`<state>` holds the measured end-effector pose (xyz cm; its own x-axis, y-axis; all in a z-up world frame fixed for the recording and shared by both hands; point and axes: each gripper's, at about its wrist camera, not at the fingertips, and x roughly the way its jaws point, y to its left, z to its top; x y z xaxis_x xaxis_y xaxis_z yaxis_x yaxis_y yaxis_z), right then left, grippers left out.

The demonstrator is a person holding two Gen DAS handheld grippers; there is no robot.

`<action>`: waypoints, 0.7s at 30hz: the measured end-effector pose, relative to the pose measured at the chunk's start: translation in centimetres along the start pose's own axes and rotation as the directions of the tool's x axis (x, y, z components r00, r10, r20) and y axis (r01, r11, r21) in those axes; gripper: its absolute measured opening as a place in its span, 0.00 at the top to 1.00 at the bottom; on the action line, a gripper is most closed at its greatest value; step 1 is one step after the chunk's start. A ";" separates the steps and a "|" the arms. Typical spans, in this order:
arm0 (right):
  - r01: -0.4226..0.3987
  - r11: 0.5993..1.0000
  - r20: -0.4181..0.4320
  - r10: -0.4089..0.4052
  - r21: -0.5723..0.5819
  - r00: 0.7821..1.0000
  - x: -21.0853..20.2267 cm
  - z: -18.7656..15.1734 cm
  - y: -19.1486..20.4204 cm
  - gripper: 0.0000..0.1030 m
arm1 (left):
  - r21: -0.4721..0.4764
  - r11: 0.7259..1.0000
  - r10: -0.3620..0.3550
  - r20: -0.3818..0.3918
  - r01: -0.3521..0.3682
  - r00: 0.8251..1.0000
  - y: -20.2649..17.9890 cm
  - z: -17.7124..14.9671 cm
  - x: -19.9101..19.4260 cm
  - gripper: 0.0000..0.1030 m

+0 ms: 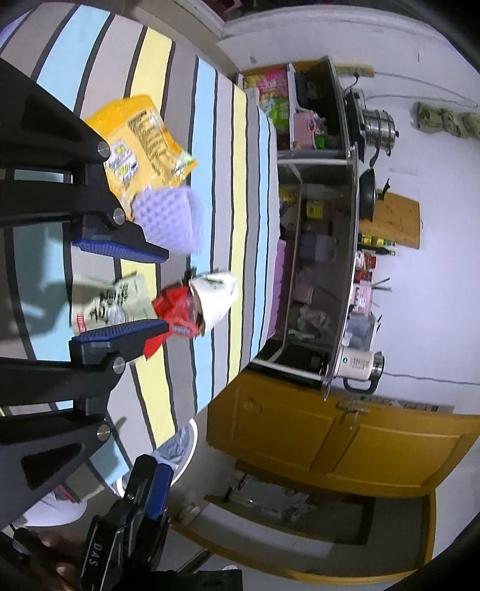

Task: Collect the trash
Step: 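Move both grippers back to the table trash, then grasp the white foam net with the left gripper while the right grasps the clear plastic cup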

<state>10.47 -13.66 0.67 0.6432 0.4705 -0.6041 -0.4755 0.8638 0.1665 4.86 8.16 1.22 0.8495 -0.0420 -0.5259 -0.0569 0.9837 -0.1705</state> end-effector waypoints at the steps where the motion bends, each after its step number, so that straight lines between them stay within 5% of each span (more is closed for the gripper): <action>1: -0.005 1.000 -0.003 0.005 -0.005 1.000 0.2 0.1 0.2 0.61 | -0.007 1.000 0.007 0.000 -0.007 1.000 0.4 0.0 0.1 0.67; 5: -0.022 1.000 -0.014 0.021 -0.022 1.000 1.2 0.2 1.2 0.52 | -0.039 0.999 0.030 0.000 -0.030 1.000 2.2 0.0 0.4 0.61; 21: -0.060 0.996 -0.086 0.054 -0.067 0.995 5.3 0.7 3.3 0.52 | -0.073 0.996 0.047 -0.049 -0.050 0.998 5.9 0.6 4.5 0.53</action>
<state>12.72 -8.18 -1.48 0.5630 0.4990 -0.6588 -0.5522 0.8202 0.1494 8.71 13.93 -1.66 0.8191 -0.0047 -0.5737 -0.1374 0.9692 -0.2042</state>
